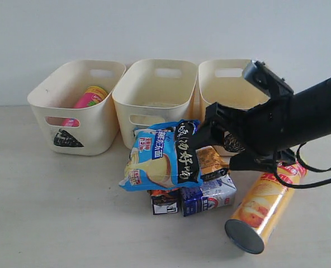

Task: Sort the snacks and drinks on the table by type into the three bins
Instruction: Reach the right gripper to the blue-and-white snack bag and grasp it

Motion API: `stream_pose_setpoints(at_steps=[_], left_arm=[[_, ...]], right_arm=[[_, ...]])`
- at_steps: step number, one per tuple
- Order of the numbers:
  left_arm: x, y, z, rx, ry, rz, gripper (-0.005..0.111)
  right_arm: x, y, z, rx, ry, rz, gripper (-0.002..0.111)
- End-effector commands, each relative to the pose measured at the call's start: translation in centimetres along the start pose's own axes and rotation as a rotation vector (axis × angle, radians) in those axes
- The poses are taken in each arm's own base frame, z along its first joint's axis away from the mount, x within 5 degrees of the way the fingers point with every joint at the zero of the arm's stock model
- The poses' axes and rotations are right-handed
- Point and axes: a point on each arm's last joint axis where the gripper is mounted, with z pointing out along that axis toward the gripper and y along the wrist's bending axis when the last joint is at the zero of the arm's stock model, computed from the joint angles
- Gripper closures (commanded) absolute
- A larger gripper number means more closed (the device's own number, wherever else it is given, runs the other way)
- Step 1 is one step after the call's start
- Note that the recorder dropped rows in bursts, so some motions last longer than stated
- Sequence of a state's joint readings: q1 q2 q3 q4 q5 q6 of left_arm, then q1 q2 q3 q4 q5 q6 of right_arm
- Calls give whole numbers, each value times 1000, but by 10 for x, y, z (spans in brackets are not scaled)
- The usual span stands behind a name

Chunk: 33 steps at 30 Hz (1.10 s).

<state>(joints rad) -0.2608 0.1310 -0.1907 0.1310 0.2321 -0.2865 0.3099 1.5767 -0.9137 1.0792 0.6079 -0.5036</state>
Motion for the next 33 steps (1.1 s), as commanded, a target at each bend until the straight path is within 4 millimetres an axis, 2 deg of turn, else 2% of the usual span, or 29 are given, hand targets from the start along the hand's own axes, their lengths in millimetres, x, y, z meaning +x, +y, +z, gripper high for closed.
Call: stream_pose_setpoints(at_steps=[1,14,19,27,31,33], left_arm=[[0,0,1,3,0,-8,102],[0,0,1,3,0,-8,102],[0,0,1,3,0,-8,102],[0,0,1,3,0,-8,102],[0,0,1,3,0,-8,102],[0,0,1,3,0,-8,102]], right_arm=[[1,-9,22,-23,39,68,27],[1,-14,47,-140,55,210,27],[5,-8,56,-161,60,214,27],[2,-17,71,-181,14,311,27],[1,-17,74,-200,13,339,36],[0,-16,74,-214,10,340,46]])
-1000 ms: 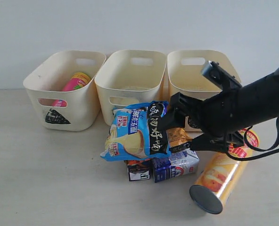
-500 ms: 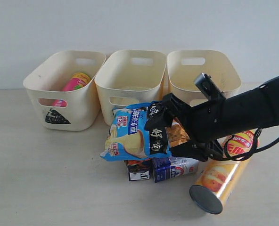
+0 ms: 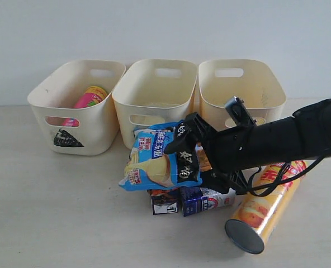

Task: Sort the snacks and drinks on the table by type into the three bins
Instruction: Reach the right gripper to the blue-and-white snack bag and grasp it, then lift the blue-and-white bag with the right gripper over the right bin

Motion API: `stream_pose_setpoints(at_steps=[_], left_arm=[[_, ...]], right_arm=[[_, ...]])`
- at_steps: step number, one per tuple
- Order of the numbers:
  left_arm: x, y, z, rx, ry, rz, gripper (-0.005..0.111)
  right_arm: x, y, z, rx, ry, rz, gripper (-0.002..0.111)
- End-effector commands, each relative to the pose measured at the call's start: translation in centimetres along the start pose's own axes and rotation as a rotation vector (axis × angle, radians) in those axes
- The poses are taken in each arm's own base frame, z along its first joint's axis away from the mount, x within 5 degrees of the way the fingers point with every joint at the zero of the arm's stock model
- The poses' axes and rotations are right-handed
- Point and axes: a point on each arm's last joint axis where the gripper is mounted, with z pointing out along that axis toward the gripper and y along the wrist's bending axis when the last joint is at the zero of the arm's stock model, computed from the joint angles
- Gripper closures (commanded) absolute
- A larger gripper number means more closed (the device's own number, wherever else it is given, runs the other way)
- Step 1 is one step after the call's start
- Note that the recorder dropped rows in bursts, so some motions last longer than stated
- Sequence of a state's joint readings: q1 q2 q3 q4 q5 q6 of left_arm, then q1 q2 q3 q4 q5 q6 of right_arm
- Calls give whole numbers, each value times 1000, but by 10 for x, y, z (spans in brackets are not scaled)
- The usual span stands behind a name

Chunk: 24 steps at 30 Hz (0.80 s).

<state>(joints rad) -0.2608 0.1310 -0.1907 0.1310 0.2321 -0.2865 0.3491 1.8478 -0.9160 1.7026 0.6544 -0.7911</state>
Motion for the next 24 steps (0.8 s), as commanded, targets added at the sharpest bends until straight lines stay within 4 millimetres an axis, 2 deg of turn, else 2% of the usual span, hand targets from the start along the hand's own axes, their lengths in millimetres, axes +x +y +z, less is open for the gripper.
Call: stream_pose_setpoints(at_steps=[1,2,3,4,5,17,24], left_arm=[[0,0,1,3,0,-8,102],[0,0,1,3,0,-8,102],[0,0,1,3,0,-8,102],[0,0,1,3,0,-8,102],[0,0,1,3,0,-8,102],[0,0,1,2,2,-8,102],[0,0,1,2,2,-8,102]], right_arm=[[-2,7,1,-41,2,-13,54],[-3,11,1,-53,1,-20,63],[-5,14,1,-66,1,-28,78],[-6,16,1,-70,1,-31,87],[-7,18,0,-77,-3,-46,106],[1,29,-4,-183,87,-110,108],[6,54,-28,-237,61,-200,108]])
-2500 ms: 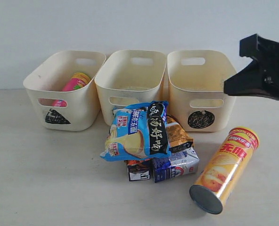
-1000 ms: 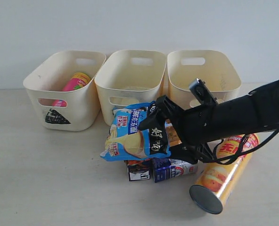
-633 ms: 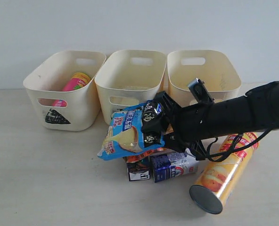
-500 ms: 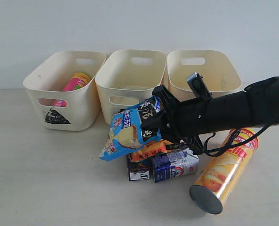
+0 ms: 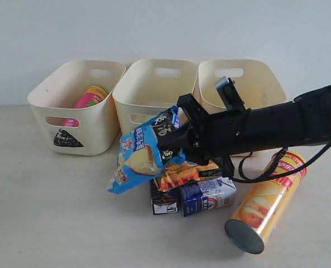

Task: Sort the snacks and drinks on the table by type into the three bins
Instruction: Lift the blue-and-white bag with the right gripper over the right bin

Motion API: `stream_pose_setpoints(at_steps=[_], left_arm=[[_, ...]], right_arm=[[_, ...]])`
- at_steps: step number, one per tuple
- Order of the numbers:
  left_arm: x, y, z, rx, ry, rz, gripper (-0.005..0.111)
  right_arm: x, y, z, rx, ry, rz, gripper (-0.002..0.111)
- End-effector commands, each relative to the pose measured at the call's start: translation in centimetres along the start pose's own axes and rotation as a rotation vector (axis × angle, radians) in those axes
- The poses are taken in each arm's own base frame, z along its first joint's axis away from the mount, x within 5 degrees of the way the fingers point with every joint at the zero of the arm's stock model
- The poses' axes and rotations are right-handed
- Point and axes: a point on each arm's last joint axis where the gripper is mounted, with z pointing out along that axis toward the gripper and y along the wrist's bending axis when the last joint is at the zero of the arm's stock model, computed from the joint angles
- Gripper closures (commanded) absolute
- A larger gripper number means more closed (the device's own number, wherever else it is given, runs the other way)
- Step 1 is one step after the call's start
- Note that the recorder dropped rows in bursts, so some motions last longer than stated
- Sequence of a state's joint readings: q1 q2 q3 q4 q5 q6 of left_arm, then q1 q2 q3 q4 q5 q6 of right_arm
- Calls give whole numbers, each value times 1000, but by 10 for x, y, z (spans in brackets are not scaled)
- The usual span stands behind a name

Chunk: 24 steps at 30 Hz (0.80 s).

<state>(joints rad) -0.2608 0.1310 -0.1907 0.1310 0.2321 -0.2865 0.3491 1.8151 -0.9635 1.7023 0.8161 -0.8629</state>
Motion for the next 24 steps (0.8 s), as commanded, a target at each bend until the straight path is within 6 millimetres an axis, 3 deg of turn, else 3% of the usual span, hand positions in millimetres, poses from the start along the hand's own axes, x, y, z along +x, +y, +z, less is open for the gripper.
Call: stream_pose_setpoints(at_steps=[1,10,15,24], left_arm=[[0,0,1,2,2,-8,102],[0,0,1,2,2,-8,102],[0,0,1,2,2,-8,102],[0,0,1,2,2,-8,102]], right_arm=[[3,31,-19,-76,-11,-99,108],[20,77,-55,-120,-4,-256,108],[24,99,-85,-130,-79,-345,108],[-2,90,-156,-7,-305,-355,108]])
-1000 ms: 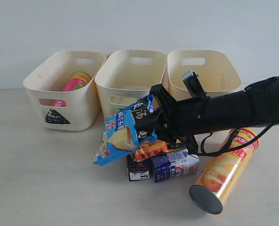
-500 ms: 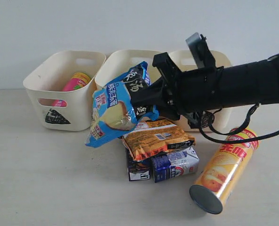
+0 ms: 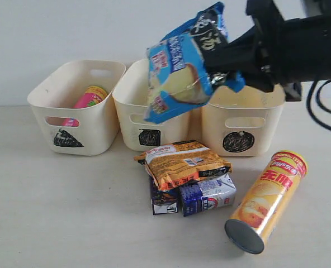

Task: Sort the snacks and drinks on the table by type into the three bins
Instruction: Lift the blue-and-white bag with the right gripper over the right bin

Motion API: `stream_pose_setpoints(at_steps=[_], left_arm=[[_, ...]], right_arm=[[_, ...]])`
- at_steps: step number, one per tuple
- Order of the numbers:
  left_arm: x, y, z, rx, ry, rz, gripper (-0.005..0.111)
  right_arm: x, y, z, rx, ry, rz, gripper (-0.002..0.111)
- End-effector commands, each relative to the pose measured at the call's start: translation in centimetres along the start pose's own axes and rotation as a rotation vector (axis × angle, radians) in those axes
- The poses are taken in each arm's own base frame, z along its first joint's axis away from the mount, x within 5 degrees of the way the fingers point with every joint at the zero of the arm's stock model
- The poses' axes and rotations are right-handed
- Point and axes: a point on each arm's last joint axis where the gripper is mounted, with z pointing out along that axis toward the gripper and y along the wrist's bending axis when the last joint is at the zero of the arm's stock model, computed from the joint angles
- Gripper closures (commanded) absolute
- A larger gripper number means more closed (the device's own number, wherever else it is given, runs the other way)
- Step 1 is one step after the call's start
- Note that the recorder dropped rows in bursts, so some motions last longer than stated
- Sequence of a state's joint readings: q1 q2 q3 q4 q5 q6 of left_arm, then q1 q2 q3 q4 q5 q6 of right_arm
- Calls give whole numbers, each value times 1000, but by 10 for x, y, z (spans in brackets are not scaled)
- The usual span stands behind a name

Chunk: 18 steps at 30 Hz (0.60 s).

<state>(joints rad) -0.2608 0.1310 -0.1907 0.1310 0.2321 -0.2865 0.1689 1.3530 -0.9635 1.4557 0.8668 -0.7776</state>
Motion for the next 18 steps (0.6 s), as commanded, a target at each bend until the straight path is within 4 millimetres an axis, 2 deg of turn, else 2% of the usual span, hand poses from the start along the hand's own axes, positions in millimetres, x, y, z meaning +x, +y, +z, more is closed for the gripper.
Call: stream_pose_setpoints(at_steps=[1,7,12,18], left_arm=[[1,0,1,2,4,-8,102],[1,0,1,2,4,-8,102],[1,0,1,2,4,-8,102],[1,0,1,2,4,-8,102]], right_arm=[[-17,-11,-32,81,-104,4,108],[-34,-29,-58,183,-244,36,108],[-44,-39,-66,284,-351,37,108],[-53,-49,-73,422,-449,-53,108]])
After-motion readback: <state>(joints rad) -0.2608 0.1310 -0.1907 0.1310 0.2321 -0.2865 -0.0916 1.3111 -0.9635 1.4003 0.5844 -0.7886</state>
